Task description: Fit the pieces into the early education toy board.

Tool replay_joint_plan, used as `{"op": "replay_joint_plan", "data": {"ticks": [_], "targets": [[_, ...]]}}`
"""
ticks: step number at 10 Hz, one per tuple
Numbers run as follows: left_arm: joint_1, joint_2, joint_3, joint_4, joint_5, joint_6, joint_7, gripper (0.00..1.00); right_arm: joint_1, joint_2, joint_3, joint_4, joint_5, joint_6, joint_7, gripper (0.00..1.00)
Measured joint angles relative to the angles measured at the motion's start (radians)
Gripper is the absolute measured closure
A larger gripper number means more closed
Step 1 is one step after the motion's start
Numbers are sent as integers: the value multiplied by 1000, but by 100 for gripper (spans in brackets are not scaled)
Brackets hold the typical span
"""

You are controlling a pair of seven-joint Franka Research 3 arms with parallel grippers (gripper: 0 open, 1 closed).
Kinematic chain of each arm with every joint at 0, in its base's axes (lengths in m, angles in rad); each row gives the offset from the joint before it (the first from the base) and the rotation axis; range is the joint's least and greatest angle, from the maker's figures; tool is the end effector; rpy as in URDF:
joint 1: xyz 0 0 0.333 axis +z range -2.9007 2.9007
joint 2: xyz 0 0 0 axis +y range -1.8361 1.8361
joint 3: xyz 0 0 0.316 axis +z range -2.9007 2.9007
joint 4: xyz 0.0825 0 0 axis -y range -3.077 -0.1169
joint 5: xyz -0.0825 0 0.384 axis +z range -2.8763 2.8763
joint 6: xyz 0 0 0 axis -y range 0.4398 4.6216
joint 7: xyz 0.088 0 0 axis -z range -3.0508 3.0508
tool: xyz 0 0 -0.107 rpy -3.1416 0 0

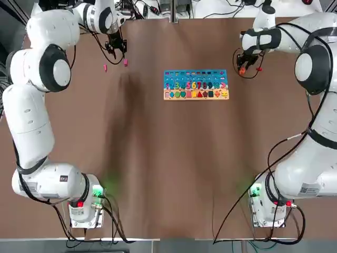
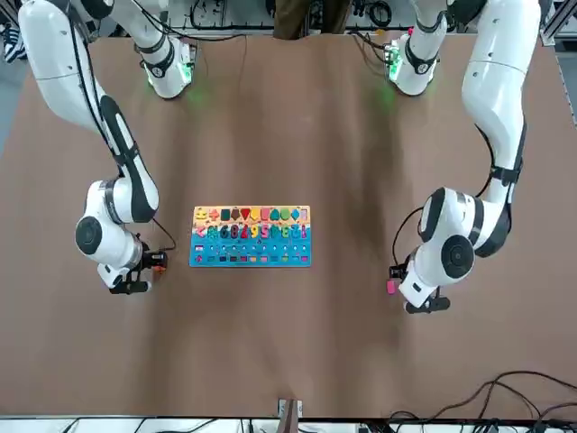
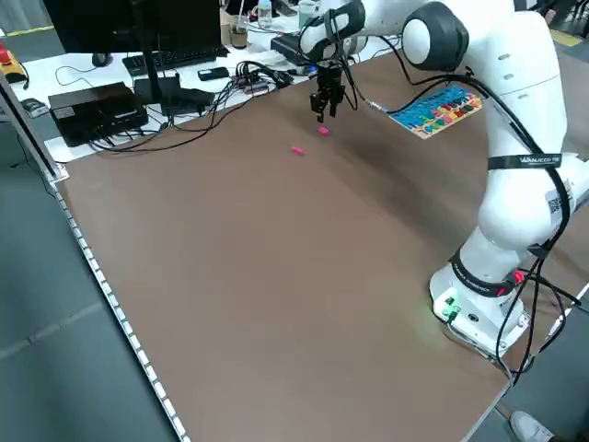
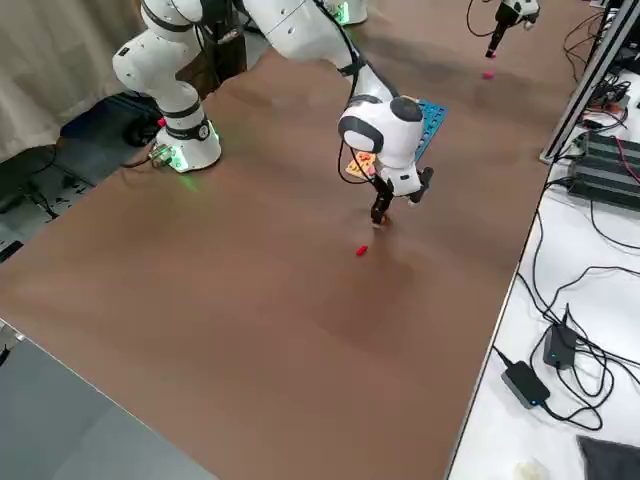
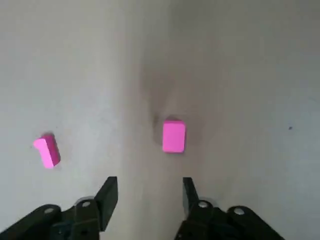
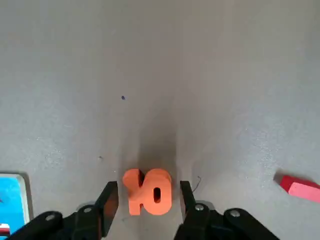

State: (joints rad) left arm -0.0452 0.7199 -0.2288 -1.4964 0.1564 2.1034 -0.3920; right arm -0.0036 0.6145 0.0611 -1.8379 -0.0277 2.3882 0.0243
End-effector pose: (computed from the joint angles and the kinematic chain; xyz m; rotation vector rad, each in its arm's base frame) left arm 0.6857 -0.1583 0.2444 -3.1260 -0.1254 0.1476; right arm 0.6376 0.0344 0.1880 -3.1246 -0.0687 0.0993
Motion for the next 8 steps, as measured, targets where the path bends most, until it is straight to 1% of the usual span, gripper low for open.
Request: {"op": "replay_joint_plan", "data": {"ticks": [1, 3, 8], "targets": [[2, 17, 0, 0, 0, 33, 1, 41, 0, 0, 0, 0, 0, 1, 0, 42], [2, 43, 0, 1, 0, 65, 5, 41, 0, 4, 0, -2, 0, 9, -1, 42], [-18, 64, 0, 0, 8, 177, 7, 41, 0, 9, 0, -2, 0, 12, -3, 42]]}}
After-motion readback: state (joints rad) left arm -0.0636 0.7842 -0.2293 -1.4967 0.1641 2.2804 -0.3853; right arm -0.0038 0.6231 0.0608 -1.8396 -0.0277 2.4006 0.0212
